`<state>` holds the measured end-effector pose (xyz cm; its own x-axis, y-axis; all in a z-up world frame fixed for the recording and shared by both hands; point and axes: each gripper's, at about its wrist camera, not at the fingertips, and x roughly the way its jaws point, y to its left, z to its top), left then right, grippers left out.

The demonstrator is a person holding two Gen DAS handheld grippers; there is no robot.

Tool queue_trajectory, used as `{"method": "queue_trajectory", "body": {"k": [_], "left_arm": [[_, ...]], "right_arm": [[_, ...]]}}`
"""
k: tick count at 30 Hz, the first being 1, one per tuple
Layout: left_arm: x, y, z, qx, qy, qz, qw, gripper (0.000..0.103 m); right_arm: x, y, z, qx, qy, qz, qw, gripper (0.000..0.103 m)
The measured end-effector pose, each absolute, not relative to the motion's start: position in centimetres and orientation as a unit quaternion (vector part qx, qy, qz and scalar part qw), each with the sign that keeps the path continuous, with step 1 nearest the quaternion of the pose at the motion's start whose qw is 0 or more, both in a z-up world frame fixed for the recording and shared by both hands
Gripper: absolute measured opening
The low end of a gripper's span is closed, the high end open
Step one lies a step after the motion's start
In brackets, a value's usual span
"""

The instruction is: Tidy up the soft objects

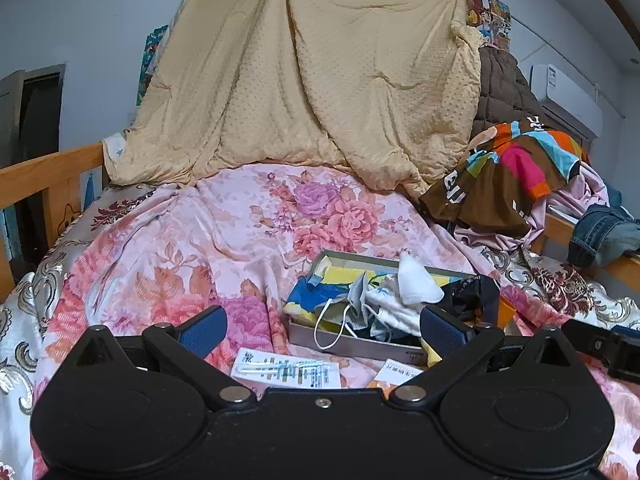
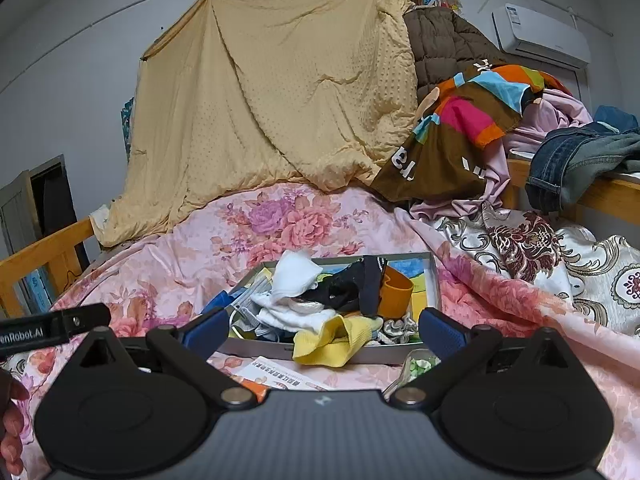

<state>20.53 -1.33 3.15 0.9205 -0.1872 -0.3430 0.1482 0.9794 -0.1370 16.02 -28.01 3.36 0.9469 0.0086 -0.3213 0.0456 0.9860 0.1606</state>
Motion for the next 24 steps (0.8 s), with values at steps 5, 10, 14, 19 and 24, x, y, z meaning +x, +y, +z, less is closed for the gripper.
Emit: {"method": "queue_trajectory", "body": {"k": [5, 10, 14, 19, 24], "left_arm": [[19.5, -1.2, 2.5, -0.050, 0.182, -0.079, 0.979, 0.102], [18.5, -0.9, 1.6, -0.059, 0.192, -0.073, 0.977, 0.102], [17.9, -0.7, 1.0, -0.061, 0.196, -0.071, 0.976, 0.102], [16.9, -0.6, 0.0, -0.060, 0.205, -0.072, 0.974, 0.102], [15.9, -0.6, -1.0, -0.057, 0.212, -0.076, 0.973, 0.102]], "right_arm": [[15.4, -27.6, 3.0, 0.082, 0.165, -0.008, 0.983, 0.103], [14.5, -27.2, 2.4, 0.078, 0.173, -0.011, 0.982, 0.103], [13.9, -26.7, 1.8, 0.074, 0.179, -0.012, 0.981, 0.103], [12.9, -26.0, 0.8, 0.074, 0.189, -0.013, 0.979, 0.103], [11.7, -25.4, -0.2, 0.070, 0.197, -0.014, 0.978, 0.103]]}}
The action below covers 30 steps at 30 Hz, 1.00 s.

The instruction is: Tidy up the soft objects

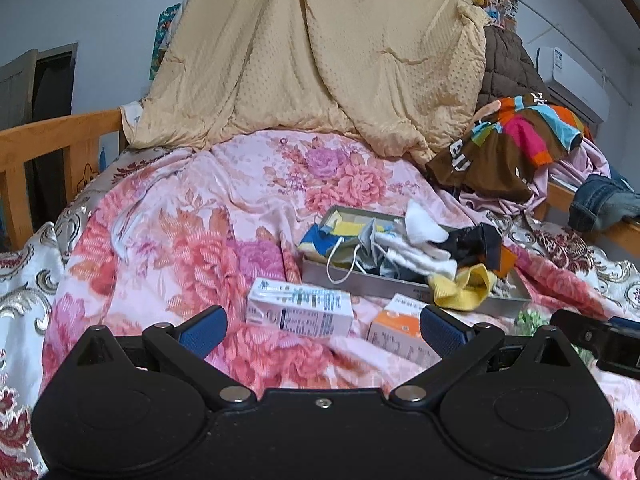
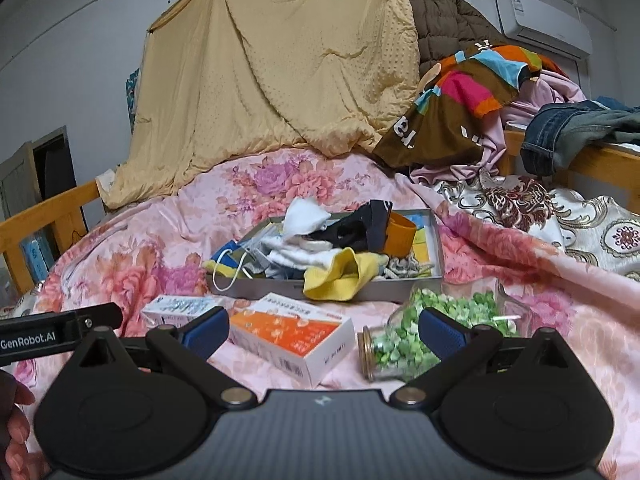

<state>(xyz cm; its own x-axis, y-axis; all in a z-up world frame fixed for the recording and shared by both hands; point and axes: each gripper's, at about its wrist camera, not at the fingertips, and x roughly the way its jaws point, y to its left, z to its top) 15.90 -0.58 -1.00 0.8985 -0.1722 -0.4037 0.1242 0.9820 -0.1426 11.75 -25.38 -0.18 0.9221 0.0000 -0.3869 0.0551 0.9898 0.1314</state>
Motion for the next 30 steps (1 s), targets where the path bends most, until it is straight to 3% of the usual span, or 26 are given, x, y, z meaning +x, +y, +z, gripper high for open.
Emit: {"method": "queue_trajectory", "body": {"k": [30], "left_arm": [[11.0, -0.7, -3.6, -0.038, 0.208, -0.061, 0.975, 0.102]], "right_arm": [[7.9, -25.4, -2.5, 0.093, 0.192, -0.060, 0.975, 0.103]]}}
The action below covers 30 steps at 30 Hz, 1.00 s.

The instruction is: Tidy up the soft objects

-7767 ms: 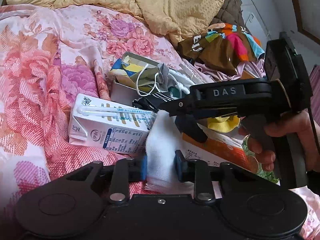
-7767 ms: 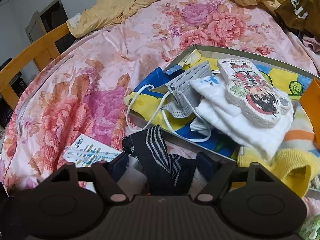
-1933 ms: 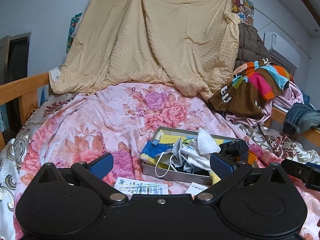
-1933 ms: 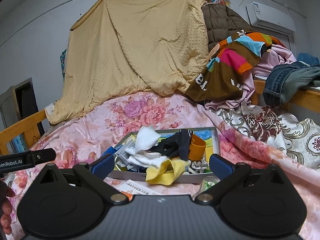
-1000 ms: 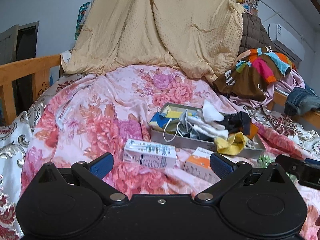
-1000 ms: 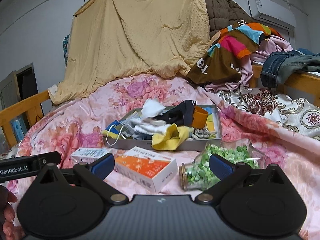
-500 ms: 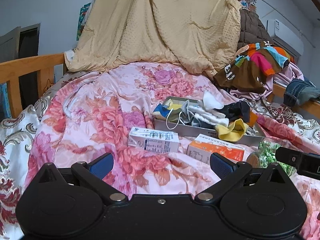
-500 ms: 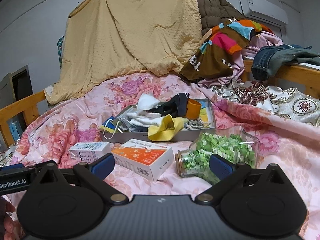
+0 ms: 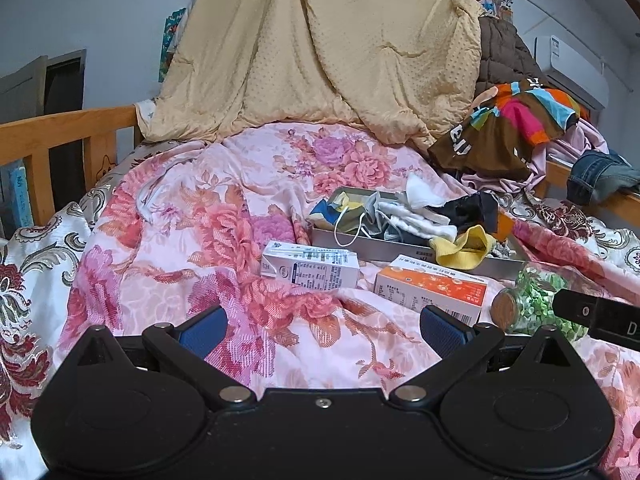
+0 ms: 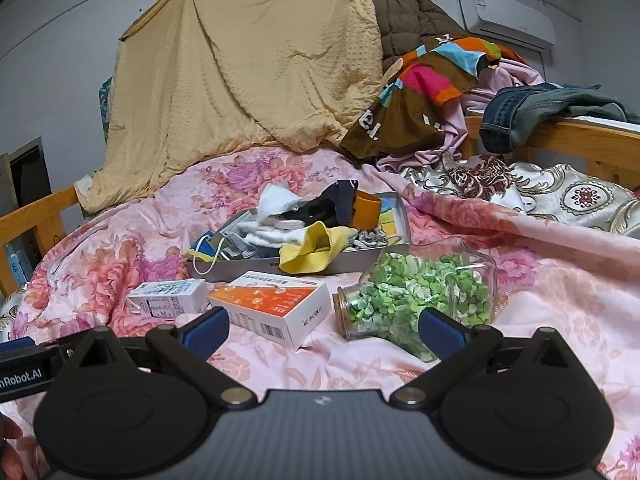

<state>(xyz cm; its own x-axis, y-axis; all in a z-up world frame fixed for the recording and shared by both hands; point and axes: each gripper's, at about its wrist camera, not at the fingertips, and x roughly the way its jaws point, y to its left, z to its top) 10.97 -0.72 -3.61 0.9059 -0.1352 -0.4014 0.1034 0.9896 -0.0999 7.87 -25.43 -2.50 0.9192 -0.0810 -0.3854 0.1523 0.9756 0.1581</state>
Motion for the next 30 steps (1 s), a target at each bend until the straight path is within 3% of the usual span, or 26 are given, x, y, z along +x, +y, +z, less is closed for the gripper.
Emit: {"method": "queue_trajectory", "body": {"k": [30], "left_arm": [[9.5, -0.3, -3.7, -0.050, 0.220, -0.031, 0.974, 0.102]], "right_arm": [[6.7, -24.3, -2.8, 0.088, 0.195, -0.052, 0.976, 0.103]]}}
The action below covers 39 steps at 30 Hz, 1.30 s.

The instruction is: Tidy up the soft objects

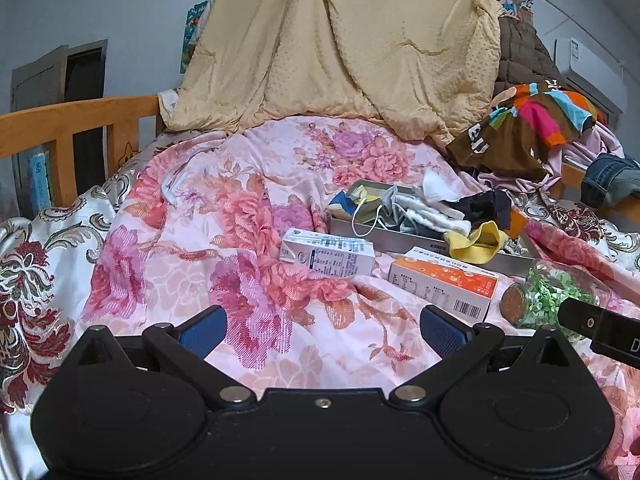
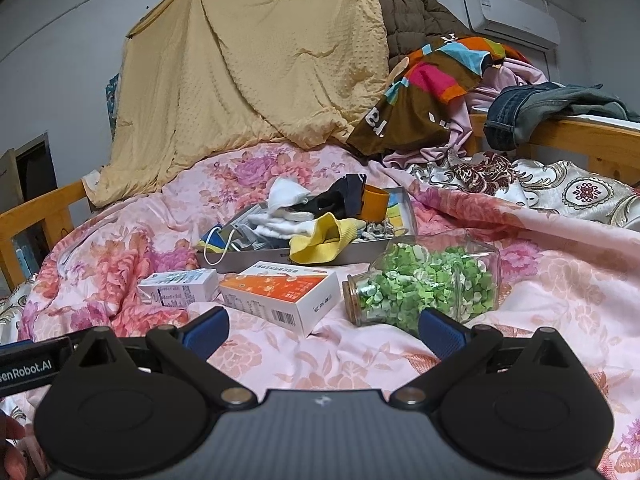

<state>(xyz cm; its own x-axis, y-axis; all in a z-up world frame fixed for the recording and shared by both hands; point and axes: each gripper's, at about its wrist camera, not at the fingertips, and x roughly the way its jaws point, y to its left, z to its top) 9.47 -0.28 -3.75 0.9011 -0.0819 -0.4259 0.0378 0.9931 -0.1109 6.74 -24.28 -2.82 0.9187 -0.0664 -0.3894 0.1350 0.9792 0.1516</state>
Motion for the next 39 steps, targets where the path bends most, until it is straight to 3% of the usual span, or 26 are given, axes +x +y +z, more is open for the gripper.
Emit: {"method": "queue_trajectory", "body": {"k": [39], "left_arm": [[5.3, 1.3, -1.8, -0.076, 0.200, -0.007, 0.977, 0.102]], "right_arm": [[2.8, -22.2, -1.9, 0.113, 0.179, -0.038, 0.977, 0.103]]}}
